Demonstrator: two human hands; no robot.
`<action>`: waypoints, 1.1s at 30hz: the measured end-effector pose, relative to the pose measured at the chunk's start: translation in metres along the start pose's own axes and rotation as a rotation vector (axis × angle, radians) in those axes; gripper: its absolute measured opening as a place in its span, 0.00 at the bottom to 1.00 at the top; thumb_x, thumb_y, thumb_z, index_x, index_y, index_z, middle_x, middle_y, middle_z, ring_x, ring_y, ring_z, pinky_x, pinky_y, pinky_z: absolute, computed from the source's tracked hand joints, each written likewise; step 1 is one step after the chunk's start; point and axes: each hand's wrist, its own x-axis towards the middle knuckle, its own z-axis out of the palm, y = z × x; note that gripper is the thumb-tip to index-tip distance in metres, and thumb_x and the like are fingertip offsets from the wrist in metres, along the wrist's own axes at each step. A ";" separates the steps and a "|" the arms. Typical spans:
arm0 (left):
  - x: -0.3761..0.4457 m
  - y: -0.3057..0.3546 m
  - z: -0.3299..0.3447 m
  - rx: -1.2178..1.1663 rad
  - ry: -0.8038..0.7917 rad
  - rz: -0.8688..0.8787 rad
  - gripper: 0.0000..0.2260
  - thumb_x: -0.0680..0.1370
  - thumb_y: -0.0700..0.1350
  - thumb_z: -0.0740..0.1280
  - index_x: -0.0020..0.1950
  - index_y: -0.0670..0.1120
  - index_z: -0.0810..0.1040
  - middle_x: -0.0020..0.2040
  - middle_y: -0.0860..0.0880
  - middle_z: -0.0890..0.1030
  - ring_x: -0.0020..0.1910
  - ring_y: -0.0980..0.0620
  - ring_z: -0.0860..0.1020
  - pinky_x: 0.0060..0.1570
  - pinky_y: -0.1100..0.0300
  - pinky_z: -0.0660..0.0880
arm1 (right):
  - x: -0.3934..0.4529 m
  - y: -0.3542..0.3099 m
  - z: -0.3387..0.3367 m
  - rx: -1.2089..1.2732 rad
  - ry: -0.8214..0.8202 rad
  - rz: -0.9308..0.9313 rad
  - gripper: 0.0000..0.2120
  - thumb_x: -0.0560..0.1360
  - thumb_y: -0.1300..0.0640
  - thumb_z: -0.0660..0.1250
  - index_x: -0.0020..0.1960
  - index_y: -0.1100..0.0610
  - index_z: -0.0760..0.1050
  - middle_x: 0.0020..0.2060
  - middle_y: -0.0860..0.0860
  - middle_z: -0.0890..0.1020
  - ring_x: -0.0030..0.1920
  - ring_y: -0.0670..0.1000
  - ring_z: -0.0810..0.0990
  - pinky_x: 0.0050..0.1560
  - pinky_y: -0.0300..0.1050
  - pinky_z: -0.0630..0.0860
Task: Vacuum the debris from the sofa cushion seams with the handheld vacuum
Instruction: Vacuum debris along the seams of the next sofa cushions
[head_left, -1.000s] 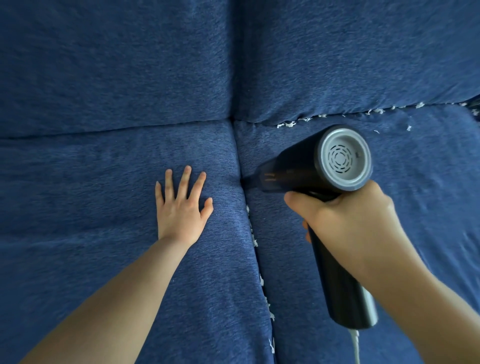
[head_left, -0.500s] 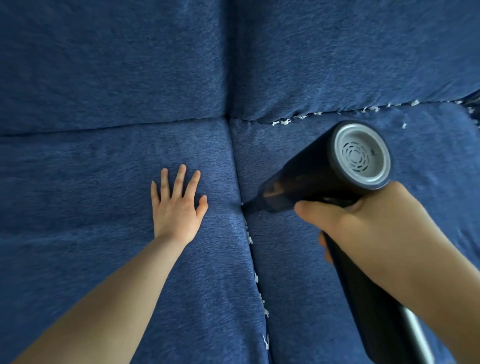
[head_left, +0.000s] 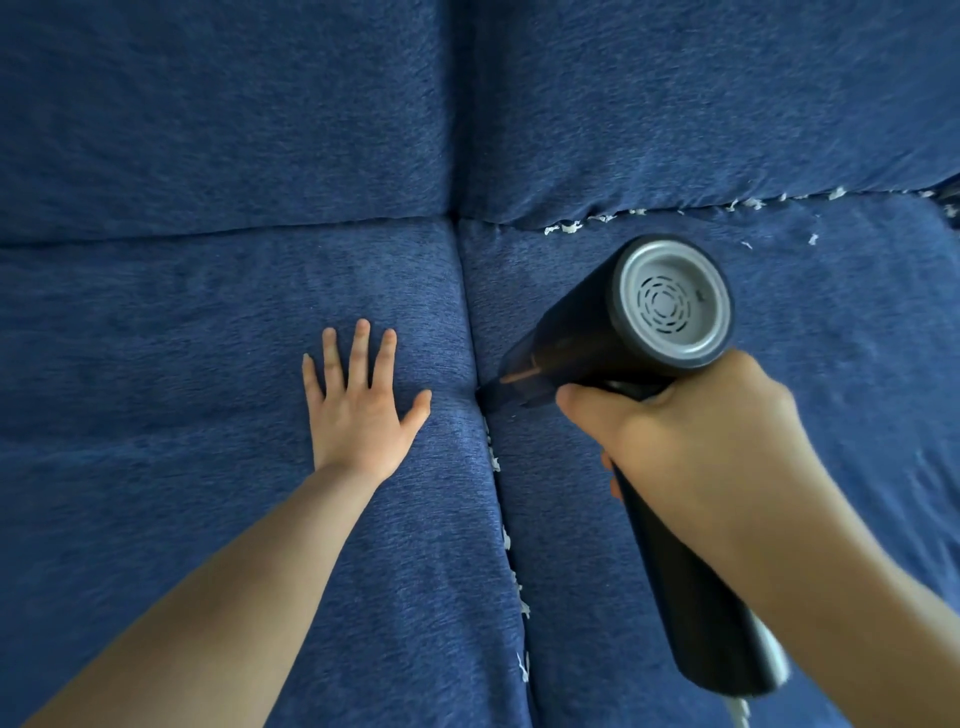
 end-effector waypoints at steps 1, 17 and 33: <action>0.000 0.000 0.000 0.001 0.000 0.003 0.35 0.77 0.66 0.54 0.79 0.48 0.56 0.80 0.45 0.53 0.78 0.37 0.49 0.74 0.37 0.48 | 0.002 0.002 0.002 0.018 0.025 -0.019 0.25 0.58 0.35 0.67 0.35 0.57 0.81 0.30 0.54 0.83 0.33 0.57 0.83 0.36 0.46 0.80; -0.011 -0.003 0.001 -0.001 0.001 0.063 0.32 0.80 0.62 0.48 0.79 0.46 0.57 0.79 0.42 0.56 0.78 0.37 0.51 0.74 0.37 0.50 | -0.008 0.007 0.000 0.047 0.104 0.047 0.17 0.61 0.39 0.72 0.32 0.54 0.80 0.25 0.52 0.82 0.36 0.55 0.83 0.38 0.43 0.76; -0.023 0.023 0.001 -0.051 -0.050 -0.053 0.28 0.80 0.62 0.53 0.79 0.56 0.54 0.80 0.42 0.48 0.78 0.37 0.44 0.75 0.37 0.43 | -0.007 0.010 -0.003 0.039 0.010 0.101 0.34 0.46 0.33 0.63 0.40 0.57 0.79 0.35 0.55 0.85 0.40 0.59 0.85 0.47 0.53 0.82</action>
